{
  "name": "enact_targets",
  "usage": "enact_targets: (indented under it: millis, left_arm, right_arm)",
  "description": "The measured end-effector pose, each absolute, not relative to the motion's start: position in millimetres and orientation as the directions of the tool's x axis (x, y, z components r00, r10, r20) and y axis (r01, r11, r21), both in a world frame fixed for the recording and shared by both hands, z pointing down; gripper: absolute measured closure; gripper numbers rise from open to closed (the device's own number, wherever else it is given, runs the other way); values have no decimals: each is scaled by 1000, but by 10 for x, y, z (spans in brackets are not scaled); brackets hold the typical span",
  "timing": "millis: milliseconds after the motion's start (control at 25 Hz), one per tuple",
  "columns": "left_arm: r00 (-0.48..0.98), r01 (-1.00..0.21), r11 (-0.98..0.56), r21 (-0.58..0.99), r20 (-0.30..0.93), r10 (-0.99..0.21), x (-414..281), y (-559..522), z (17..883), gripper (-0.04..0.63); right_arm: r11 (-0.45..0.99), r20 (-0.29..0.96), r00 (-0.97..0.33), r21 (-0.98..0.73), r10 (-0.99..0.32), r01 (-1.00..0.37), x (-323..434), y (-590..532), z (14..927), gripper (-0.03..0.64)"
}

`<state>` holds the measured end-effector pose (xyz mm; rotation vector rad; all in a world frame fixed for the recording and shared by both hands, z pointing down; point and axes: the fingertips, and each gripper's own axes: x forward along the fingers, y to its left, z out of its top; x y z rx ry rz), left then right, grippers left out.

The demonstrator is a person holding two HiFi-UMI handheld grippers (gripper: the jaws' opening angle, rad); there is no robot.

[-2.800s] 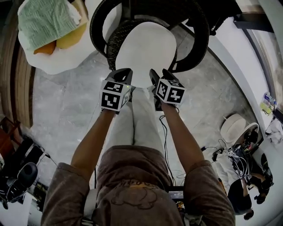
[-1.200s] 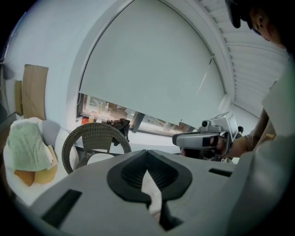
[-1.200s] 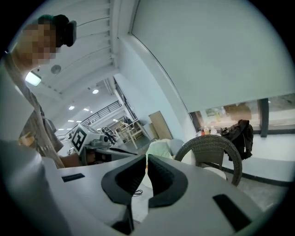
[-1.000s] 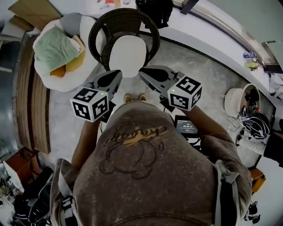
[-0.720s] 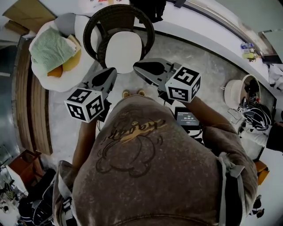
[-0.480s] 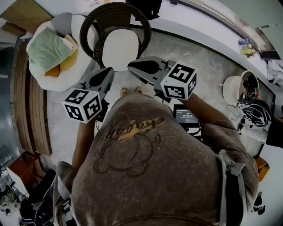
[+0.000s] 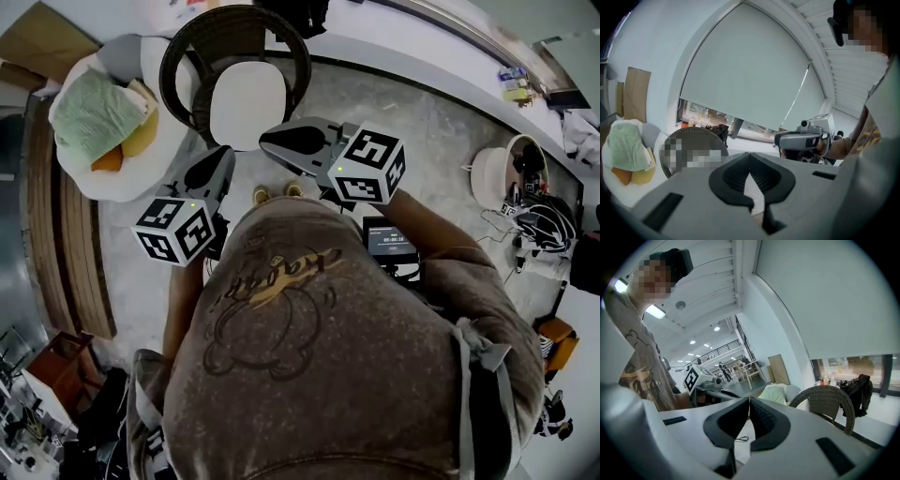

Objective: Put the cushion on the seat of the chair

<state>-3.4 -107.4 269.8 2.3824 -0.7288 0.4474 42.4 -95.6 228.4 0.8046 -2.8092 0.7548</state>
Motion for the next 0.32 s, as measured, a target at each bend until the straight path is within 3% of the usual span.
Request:
enact_targets:
  millis: [320]
  left_arm:
    - [797,-592,-666,455,455,-397,31,-1112,2773,589]
  right_arm:
    - [738,230,-842,-406,-488,-539,529,-1117,2206,591]
